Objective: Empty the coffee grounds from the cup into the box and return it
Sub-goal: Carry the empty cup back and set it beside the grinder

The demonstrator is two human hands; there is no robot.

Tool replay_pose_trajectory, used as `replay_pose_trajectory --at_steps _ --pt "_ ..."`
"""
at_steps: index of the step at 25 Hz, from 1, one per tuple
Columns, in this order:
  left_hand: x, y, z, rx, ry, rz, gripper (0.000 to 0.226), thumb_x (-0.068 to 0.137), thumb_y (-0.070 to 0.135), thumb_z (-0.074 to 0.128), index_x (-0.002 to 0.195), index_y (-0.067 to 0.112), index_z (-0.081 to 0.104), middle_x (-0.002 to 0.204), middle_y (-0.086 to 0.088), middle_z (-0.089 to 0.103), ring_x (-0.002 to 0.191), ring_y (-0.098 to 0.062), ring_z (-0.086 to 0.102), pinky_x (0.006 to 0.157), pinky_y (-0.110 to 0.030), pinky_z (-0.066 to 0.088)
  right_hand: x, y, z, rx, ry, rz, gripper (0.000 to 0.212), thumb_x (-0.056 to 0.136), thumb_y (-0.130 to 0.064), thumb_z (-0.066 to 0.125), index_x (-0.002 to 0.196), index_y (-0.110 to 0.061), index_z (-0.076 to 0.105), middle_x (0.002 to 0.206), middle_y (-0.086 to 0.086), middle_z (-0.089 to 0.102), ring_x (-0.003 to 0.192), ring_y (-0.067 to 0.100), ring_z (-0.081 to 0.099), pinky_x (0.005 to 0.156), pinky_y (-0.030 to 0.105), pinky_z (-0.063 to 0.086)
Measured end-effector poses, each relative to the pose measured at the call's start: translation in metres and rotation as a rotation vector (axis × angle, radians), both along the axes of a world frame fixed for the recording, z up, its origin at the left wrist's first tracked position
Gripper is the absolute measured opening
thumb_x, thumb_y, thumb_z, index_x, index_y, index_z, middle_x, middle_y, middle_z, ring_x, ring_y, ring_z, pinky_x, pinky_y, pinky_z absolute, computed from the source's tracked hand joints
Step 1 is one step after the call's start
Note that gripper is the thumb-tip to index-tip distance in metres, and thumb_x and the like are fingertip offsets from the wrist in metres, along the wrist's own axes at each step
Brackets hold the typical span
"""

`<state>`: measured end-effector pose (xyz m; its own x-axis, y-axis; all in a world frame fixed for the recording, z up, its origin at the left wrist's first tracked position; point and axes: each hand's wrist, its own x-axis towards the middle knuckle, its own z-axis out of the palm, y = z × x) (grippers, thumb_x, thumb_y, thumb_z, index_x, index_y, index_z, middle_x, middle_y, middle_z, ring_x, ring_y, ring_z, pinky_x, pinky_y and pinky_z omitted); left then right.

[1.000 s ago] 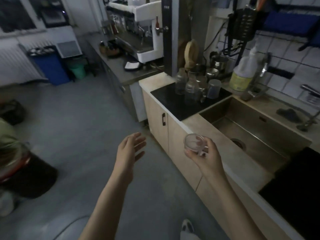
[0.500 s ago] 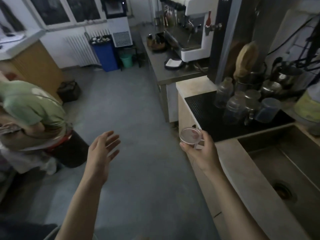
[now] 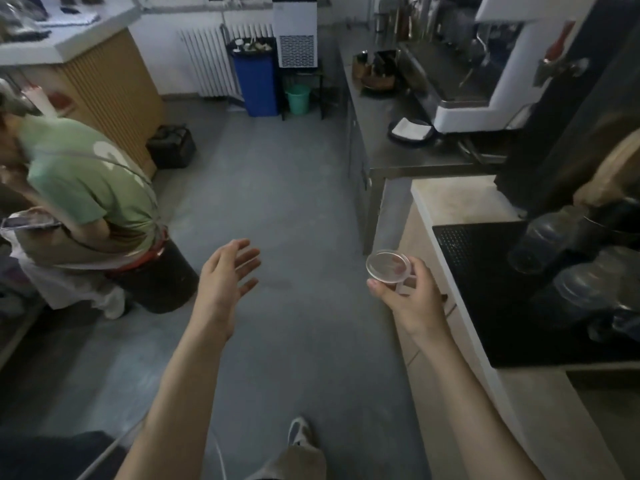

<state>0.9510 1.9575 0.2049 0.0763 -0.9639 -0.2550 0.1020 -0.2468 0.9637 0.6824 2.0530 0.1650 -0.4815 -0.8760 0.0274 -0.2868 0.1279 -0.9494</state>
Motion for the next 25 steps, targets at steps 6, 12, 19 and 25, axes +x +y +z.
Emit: replay_pose_trajectory --at_steps 6,12,19,25 --pt "0.037 -0.117 0.007 -0.004 0.009 -0.023 0.031 0.102 0.044 0.046 0.115 0.025 0.068 0.119 -0.002 0.072 0.112 -0.018 0.068 0.094 -0.040 0.053 0.030 -0.116 0.019 -0.049 0.031 0.005 0.054 0.075 -0.029 0.091 0.122 -0.019 0.064 0.122 0.003 0.069 0.114 0.022 0.065 0.101 0.050 0.051" --pt "0.050 -0.198 0.006 -0.013 0.025 0.006 0.030 0.101 0.046 0.047 0.110 0.028 0.070 0.115 0.000 0.075 0.109 -0.017 0.071 0.090 -0.039 0.054 0.044 -0.199 0.019 -0.053 0.029 0.057 0.056 0.075 -0.032 0.091 0.122 -0.022 0.064 0.125 0.003 0.067 0.115 0.018 0.064 0.103 0.043 0.051" --pt "0.010 -0.291 0.009 -0.037 -0.035 0.010 0.035 0.102 0.047 0.047 0.117 0.024 0.068 0.119 -0.002 0.073 0.111 -0.019 0.069 0.095 -0.041 0.053 0.016 -0.314 0.000 -0.047 0.025 0.113 0.059 0.073 -0.038 0.090 0.123 -0.024 0.063 0.125 0.004 0.066 0.116 0.022 0.064 0.104 0.047 0.050" --pt "-0.037 -0.393 0.030 -0.124 -0.197 0.023 0.034 0.102 0.046 0.047 0.118 0.023 0.067 0.117 -0.001 0.073 0.110 -0.019 0.069 0.096 -0.042 0.053 -0.028 -0.433 0.000 -0.064 0.027 0.179 0.056 0.073 -0.034 0.091 0.120 -0.026 0.061 0.124 0.002 0.063 0.112 0.013 0.061 0.095 0.013 0.043"
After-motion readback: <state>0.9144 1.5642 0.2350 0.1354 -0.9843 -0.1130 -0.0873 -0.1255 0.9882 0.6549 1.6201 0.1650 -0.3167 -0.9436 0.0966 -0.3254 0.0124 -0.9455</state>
